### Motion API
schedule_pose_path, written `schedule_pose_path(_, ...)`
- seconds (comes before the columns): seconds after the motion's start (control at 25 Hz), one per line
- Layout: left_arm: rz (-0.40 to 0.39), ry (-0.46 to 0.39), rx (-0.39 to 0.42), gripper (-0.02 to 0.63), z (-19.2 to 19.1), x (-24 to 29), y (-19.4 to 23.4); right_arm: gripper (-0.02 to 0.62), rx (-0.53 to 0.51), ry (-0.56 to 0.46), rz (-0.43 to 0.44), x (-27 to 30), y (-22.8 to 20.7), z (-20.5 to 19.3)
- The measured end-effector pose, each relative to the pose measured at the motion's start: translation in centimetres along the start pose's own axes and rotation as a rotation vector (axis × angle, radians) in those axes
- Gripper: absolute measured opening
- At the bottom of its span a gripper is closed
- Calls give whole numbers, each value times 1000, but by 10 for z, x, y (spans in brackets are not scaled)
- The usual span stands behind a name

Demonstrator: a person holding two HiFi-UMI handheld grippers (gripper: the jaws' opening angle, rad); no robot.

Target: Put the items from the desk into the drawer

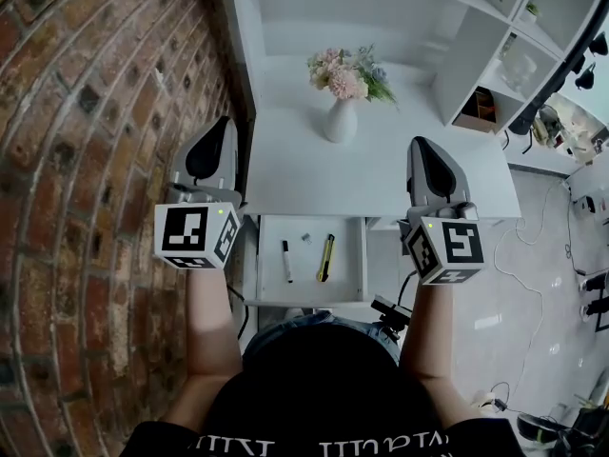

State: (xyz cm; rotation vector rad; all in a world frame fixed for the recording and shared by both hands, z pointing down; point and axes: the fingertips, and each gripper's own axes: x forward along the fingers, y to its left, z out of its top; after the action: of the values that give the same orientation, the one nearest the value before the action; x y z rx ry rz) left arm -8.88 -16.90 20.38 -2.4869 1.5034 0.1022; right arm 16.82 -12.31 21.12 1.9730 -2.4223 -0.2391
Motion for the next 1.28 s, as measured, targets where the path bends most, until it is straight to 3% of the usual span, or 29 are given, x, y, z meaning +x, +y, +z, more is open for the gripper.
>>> schedule_pose_path(0.36,-22,-6,9,-2,4,1,-8,6,-67,28,-55,-3,-7,0)
schedule_pose_path(0.76,-35,-7,21,-2,5,0,-13,6,-46,28,-52,-6,-12,-1)
schedule_pose_path(1.28,-23,-68,56,-2,18,-3,-17,8,-42,-2,-31,-9,-15,5)
